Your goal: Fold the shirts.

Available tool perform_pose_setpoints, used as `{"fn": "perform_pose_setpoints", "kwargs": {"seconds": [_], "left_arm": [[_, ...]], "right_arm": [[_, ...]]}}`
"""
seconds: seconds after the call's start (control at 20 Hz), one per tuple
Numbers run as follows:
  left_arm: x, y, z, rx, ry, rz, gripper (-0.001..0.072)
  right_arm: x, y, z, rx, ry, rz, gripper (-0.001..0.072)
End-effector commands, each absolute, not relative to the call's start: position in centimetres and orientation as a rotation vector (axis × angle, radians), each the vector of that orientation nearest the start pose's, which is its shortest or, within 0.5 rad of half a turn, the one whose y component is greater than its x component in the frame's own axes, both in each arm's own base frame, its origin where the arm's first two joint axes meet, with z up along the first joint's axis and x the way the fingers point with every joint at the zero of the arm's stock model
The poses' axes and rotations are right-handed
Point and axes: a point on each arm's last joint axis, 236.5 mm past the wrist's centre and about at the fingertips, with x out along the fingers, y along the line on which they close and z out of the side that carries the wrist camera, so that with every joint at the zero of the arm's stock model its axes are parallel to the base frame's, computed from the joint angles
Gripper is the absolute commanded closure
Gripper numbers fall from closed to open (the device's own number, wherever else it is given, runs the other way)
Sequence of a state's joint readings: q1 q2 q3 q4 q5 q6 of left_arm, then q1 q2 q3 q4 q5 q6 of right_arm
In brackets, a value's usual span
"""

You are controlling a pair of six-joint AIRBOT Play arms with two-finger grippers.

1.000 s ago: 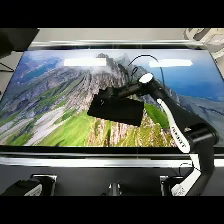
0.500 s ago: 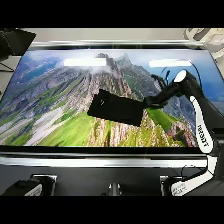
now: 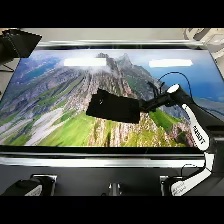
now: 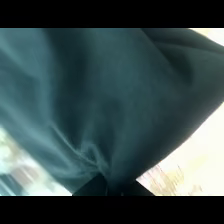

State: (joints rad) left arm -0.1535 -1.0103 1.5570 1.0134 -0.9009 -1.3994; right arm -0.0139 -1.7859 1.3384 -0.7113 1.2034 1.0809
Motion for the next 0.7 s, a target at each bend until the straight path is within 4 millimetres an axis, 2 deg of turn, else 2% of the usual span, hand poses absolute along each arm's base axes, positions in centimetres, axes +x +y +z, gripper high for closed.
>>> {"fn": "perform_pose_setpoints", "kwargs": {"seconds": [0.0,0.1,0.15,0.25,0.3,0.4,0.45,0.6,0.65], "left_arm": [[38.9,-16.2,35.7,-0.228,0.336,-0.553,0.0682],[39.1,-16.2,35.4,-0.228,0.342,-0.553,0.0682],[39.2,-16.2,35.4,-0.229,0.344,-0.552,0.0682],[39.2,-16.2,35.4,-0.229,0.344,-0.552,0.0682],[39.2,-16.2,35.4,-0.229,0.344,-0.552,0.0682],[39.2,-16.2,35.4,-0.229,0.344,-0.552,0.0682],[39.2,-16.2,35.4,-0.229,0.345,-0.552,0.0682],[39.2,-16.2,35.3,-0.229,0.345,-0.553,0.0682],[39.2,-16.2,35.3,-0.230,0.345,-0.553,0.0682]], "right_arm": [[47.9,15.1,-0.5,0.542,1.101,0.767,0.0699],[50.7,10.9,4.0,0.506,0.987,0.738,0.0700],[51.7,8.0,5.6,0.489,0.946,0.701,0.0700],[52.5,0.8,7.6,0.502,0.909,0.575,0.0700],[52.2,-2.5,8.1,0.521,0.903,0.523,0.0699],[50.1,-9.1,8.5,0.570,0.904,0.439,0.0699],[48.4,-12.4,8.2,0.594,0.915,0.391,0.0699],[41.7,-20.6,6.4,0.615,1.025,0.228,0.0699],[38.6,-22.9,5.4,0.607,1.103,0.159,0.0700]]}}
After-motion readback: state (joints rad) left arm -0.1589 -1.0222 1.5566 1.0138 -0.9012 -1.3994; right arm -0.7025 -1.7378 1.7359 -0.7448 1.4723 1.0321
